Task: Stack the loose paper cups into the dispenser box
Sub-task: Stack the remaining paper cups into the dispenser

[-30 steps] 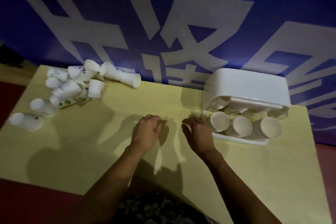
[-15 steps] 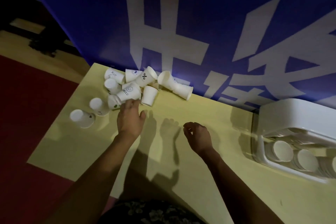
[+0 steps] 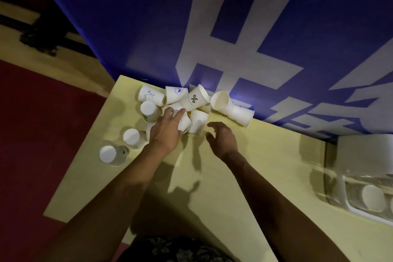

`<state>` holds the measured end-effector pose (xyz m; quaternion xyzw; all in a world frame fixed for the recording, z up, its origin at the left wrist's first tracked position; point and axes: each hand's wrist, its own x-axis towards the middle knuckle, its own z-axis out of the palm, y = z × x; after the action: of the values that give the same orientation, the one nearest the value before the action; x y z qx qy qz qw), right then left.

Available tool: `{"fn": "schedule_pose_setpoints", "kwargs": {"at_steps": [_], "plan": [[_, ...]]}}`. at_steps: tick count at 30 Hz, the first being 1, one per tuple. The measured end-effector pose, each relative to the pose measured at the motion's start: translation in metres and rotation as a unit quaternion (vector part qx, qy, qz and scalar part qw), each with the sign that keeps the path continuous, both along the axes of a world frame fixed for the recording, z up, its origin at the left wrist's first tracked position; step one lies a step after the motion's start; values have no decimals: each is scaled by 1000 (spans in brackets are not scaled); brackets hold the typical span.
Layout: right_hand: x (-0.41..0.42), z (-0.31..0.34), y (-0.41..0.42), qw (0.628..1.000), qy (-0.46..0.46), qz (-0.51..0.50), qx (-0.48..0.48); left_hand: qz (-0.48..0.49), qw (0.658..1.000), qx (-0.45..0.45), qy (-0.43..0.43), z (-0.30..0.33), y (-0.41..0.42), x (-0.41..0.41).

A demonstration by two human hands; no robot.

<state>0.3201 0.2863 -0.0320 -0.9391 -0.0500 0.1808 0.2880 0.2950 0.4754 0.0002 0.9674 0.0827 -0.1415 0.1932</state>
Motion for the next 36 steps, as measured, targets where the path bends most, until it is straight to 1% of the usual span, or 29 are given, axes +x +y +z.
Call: {"fn": "schedule_pose_setpoints", "kwargs": {"at_steps": [4,8,11,14,17,22,26,31,36], "plan": [[25,-13,23,999,-1,33,-28,-12,1000,-9,11,-2,5,8],[40,-20,43,998,10,41,-50,-4,997,-65,-41,-6,12,7],[41,-25,49,996,13,31,-84,-1,994,-86,-67,-9,18,4],[32,-28,46,998,44,-16,-51,4,992,-108,-68,-10,20,-1],[19,-20,33,996,60,-59,-24,18,985,-149,-89,-10,20,-11],[-14,7,-1,996,-2,-87,13,9,978,-170,-119,0,11,-30],[-44,31,-32,989,-68,-126,41,-13,967,-197,-162,13,-10,-46],[-85,60,-80,976,-143,-158,43,-47,955,-217,-195,30,-60,-67],[-124,81,-138,962,-201,-185,10,-96,946,-214,-222,53,-127,-87]]}}
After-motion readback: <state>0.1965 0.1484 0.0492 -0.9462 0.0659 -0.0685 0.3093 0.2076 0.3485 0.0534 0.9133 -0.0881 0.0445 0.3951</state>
